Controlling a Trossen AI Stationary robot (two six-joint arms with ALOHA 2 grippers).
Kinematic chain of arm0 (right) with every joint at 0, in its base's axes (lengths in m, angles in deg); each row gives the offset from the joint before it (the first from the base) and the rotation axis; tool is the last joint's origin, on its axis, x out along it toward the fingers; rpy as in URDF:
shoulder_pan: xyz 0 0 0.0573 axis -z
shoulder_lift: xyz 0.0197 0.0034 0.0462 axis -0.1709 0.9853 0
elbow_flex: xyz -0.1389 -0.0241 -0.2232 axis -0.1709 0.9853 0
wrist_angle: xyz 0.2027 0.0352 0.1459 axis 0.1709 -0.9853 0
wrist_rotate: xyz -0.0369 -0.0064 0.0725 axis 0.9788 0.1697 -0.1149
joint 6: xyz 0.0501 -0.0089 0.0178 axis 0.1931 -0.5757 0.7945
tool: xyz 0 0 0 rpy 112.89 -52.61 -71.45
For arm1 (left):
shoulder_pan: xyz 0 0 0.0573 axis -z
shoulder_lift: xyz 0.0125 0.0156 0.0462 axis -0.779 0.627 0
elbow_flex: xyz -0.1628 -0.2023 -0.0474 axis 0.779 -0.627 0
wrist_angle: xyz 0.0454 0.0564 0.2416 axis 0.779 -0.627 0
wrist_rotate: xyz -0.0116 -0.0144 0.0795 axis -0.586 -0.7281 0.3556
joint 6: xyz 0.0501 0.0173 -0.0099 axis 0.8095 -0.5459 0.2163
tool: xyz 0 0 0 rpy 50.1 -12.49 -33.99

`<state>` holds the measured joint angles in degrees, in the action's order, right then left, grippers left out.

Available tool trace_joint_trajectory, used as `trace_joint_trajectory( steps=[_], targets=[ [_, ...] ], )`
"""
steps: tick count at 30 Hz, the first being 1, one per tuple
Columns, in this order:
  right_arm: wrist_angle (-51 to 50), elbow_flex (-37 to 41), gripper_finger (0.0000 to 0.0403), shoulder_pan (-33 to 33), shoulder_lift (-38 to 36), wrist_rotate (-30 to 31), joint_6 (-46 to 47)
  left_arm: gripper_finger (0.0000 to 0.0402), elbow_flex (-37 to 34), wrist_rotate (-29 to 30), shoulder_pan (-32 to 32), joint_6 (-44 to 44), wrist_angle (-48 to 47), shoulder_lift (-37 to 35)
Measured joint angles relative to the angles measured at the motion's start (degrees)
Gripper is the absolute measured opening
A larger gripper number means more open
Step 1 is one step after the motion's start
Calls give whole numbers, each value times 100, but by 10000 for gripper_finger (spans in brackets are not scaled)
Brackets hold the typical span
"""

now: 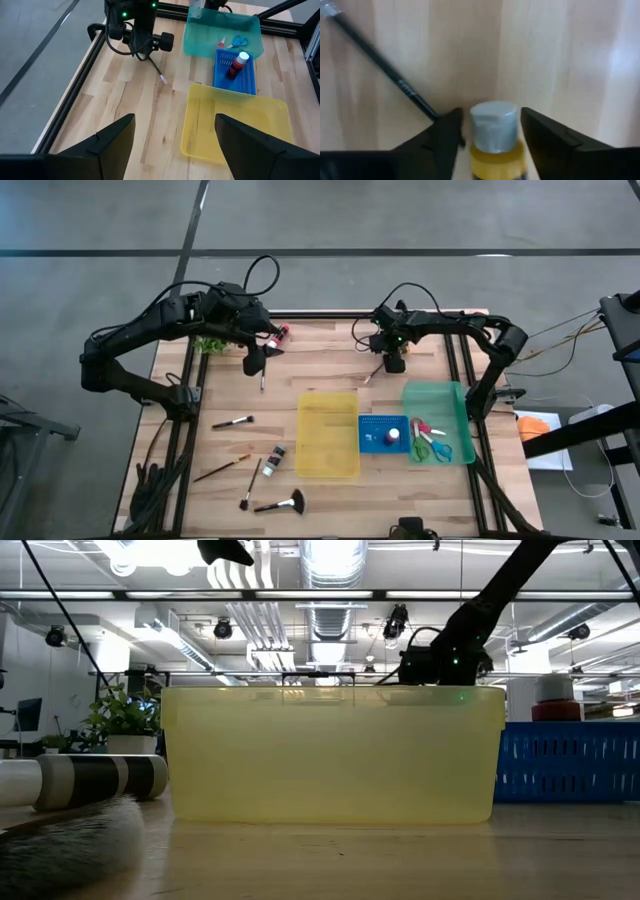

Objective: Pick & Place Paint Supplies
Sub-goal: Put the yellow paint bottle into the blue bin

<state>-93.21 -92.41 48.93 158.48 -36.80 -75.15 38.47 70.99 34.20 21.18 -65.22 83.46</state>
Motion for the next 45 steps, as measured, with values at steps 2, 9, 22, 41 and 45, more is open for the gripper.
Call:
trace_joint_trajectory(
  steps=[2, 9, 22, 41, 45],
  targets=[
    [-47, -9, 167, 12, 95, -40, 89, 284, 0, 1, 0, -38, 2, 0],
    [-219, -186, 113, 10, 194, -216, 505, 284, 0, 3, 39, -160, 2, 0],
    [4280, -367, 113, 133, -430, -2262, 3841, 284, 2, 7, 87, -257, 4, 0],
    [8080, 486, 113, -1644, -1692, -2195, 6599, 284, -1242, -32, 386, -695, 2662, 31],
    [7957, 360, 113, -1703, -2023, -2062, 6603, 286, -1988, -235, 494, -1125, 4273, 55]
  ],
)
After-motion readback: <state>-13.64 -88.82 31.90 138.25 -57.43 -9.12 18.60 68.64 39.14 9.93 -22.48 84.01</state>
